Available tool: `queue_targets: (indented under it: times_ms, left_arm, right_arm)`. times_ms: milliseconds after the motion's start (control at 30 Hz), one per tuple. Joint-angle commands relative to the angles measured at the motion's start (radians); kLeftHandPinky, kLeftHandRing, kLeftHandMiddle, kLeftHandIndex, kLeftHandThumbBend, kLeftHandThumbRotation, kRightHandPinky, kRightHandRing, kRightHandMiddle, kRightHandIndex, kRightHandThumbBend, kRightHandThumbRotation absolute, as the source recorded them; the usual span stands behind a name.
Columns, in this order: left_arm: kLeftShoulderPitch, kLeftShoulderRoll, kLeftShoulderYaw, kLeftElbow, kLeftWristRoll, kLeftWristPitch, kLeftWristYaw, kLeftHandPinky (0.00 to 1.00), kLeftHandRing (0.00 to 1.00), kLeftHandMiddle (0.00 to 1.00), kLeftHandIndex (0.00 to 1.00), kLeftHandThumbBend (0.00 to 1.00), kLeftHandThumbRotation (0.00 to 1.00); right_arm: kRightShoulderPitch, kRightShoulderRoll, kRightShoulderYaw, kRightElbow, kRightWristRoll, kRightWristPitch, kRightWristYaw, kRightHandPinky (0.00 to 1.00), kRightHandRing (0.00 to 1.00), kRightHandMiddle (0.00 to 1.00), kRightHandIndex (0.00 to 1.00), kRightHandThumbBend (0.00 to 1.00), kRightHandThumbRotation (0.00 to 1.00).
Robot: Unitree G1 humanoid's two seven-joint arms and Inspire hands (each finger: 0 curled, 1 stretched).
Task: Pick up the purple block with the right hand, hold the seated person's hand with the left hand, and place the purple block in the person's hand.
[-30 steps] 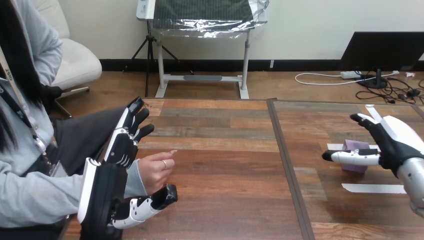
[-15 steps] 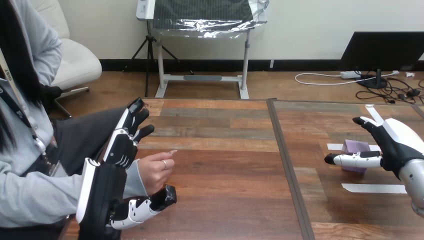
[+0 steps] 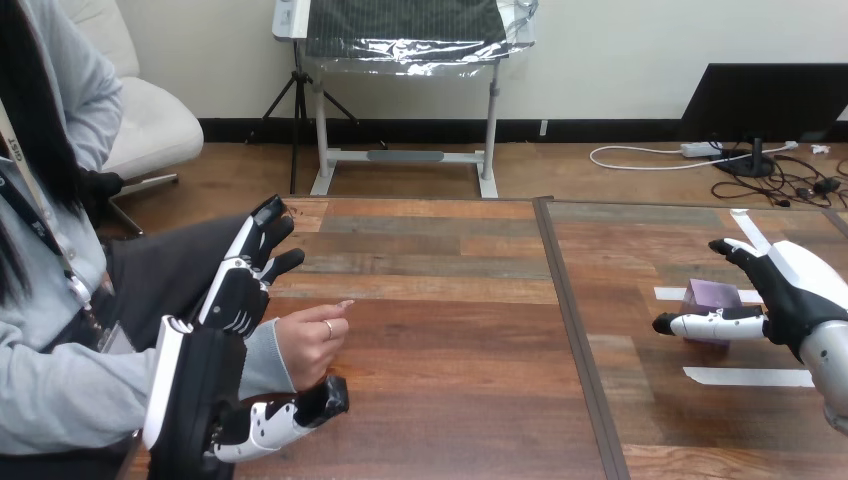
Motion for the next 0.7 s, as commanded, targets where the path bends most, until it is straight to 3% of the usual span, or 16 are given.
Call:
queue_targets:
  times_ms: [0,467,567,667]
  left_arm:
    - [-0.024,0.010,0.010,-0.056,-0.014,-0.016,-0.002,0.84,0.92,0.95,0.92,1.00,0.64]
    - [0.005,0.017,0.004,-0.106,-0.032,-0.001,-0.015,0.83,0.92,0.94,0.92,1.00,0.64]
    - [0.016,0.019,0.001,-0.123,-0.036,0.002,-0.018,0.83,0.92,0.94,0.92,1.00,0.64]
    - [0.025,0.025,-0.008,-0.138,-0.051,0.003,-0.026,0.83,0.92,0.94,0.92,1.00,0.63]
  right_arm:
    - [-0.031,-0.019,-0.012,-0.003,0.021,0.011,-0.001,0.85,0.93,0.92,0.92,1.00,0.44]
    - [-0.030,-0.013,-0.004,-0.003,0.014,0.053,-0.001,0.79,0.87,0.85,0.89,1.00,0.37]
    - [-0.028,-0.012,-0.004,-0.003,0.015,0.059,-0.001,0.63,0.71,0.72,0.87,1.00,0.33]
    - [-0.026,-0.010,-0.008,-0.004,0.019,0.063,-0.002,0.48,0.49,0.52,0.86,1.00,0.29]
